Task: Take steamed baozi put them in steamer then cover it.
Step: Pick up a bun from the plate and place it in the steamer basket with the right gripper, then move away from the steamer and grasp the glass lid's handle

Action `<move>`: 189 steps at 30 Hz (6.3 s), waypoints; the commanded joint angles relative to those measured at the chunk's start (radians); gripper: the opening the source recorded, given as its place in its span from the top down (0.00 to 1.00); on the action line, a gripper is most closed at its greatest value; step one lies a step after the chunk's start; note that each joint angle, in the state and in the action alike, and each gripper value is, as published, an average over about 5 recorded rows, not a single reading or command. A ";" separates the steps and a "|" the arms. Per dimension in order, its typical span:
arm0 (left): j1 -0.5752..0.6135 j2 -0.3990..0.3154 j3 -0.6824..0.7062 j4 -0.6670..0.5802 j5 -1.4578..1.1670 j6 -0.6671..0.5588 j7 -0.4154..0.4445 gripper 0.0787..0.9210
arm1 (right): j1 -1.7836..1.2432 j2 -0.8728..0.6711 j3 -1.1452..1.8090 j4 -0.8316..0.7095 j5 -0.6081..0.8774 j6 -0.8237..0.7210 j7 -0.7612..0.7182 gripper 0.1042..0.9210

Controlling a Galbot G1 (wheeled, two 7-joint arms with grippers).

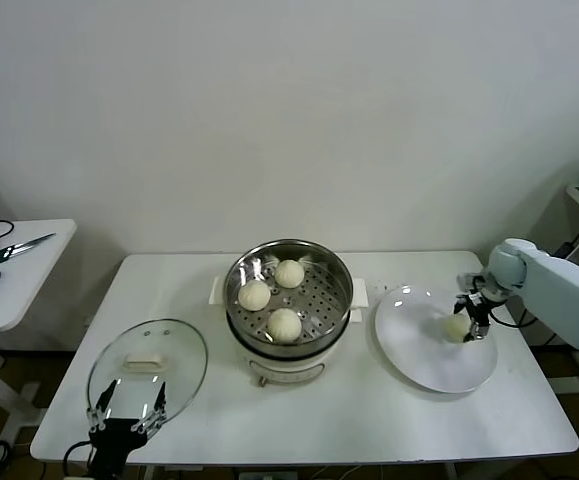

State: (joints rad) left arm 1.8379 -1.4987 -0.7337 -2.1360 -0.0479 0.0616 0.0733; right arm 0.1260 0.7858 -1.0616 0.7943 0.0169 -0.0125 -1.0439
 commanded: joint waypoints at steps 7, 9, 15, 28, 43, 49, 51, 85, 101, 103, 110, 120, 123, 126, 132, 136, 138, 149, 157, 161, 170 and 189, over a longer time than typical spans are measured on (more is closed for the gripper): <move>0.000 0.000 -0.001 -0.001 0.001 0.001 0.000 0.12 | 0.504 -0.015 -0.441 0.217 0.325 -0.063 -0.013 0.26; 0.000 0.001 -0.001 0.000 0.001 0.002 0.000 0.12 | 0.672 0.007 -0.566 0.291 0.448 -0.086 -0.022 0.26; -0.004 0.004 0.001 -0.002 0.005 0.004 0.001 0.12 | 0.939 0.096 -0.695 0.478 0.671 -0.154 -0.025 0.26; -0.013 0.008 0.019 -0.005 0.008 0.005 0.003 0.12 | 0.820 0.339 -0.579 0.648 0.785 -0.288 0.117 0.25; -0.007 0.015 0.008 -0.021 0.008 0.007 0.004 0.12 | 0.579 0.425 -0.567 0.489 0.592 -0.304 0.166 0.26; -0.008 0.013 0.008 -0.020 0.011 0.007 0.005 0.12 | 0.535 0.419 -0.554 0.473 0.569 -0.311 0.180 0.26; -0.008 0.013 0.008 -0.019 0.011 0.006 0.005 0.12 | 0.528 0.419 -0.551 0.472 0.562 -0.312 0.181 0.26; -0.007 0.013 0.002 -0.021 0.010 0.017 0.000 0.12 | 0.512 0.183 -0.140 0.479 0.863 -0.357 0.342 0.12; -0.093 0.050 -0.016 -0.019 -0.102 0.086 -0.045 0.12 | -0.356 -0.214 0.821 0.823 0.729 -0.281 1.036 0.12; -0.104 0.060 -0.016 -0.033 -0.136 0.084 -0.044 0.12 | -0.512 -0.260 0.943 0.860 0.693 -0.239 1.045 0.12; -0.160 0.079 -0.029 -0.004 -0.124 0.036 -0.042 0.12 | -1.163 -0.199 1.537 0.982 0.605 -0.128 1.042 0.12; -0.161 0.129 -0.022 0.056 -0.065 -0.157 -0.043 0.12 | -1.664 0.127 1.885 1.058 0.513 0.154 0.978 0.12; -0.162 0.134 -0.027 0.077 0.014 -0.196 -0.050 0.12 | -1.730 0.205 1.901 1.079 0.511 0.199 0.967 0.12; -0.162 0.133 -0.031 0.095 0.110 -0.243 -0.067 0.12 | -1.780 0.278 1.900 1.093 0.511 0.246 0.960 0.12; -0.145 0.130 -0.037 0.107 0.267 -0.332 -0.105 0.12 | -1.839 0.382 1.853 1.099 0.494 0.347 0.948 0.12; -0.136 0.127 -0.043 0.109 0.417 -0.371 -0.217 0.12 | -1.859 0.428 1.797 1.074 0.454 0.395 0.961 0.12; -0.136 0.128 -0.049 0.116 0.588 -0.386 -0.348 0.12 | -1.859 0.444 1.767 1.050 0.422 0.411 0.970 0.12; -0.025 0.174 -0.043 0.216 1.262 -0.314 -0.509 0.12 | -1.833 0.480 1.710 1.012 0.386 0.423 0.994 0.12; -0.108 0.138 -0.007 0.419 1.333 -0.253 -0.531 0.12 | -1.841 0.487 1.706 1.002 0.368 0.439 0.992 0.12; -0.180 0.115 -0.004 0.476 1.370 -0.213 -0.531 0.12 | -1.848 0.491 1.709 1.004 0.365 0.445 0.993 0.12; -0.295 0.105 0.012 0.553 1.432 -0.166 -0.507 0.12 | -1.871 0.505 1.710 1.014 0.360 0.459 0.990 0.12; -0.431 0.121 0.029 0.649 1.456 -0.117 -0.443 0.12 | -1.910 0.518 1.709 1.017 0.351 0.490 0.990 0.12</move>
State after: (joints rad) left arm 1.4254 -1.3779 -0.7085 -1.5037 1.3943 -0.0565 -0.3703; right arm -1.7752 1.3007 0.6488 1.8108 0.3722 0.4688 -0.0525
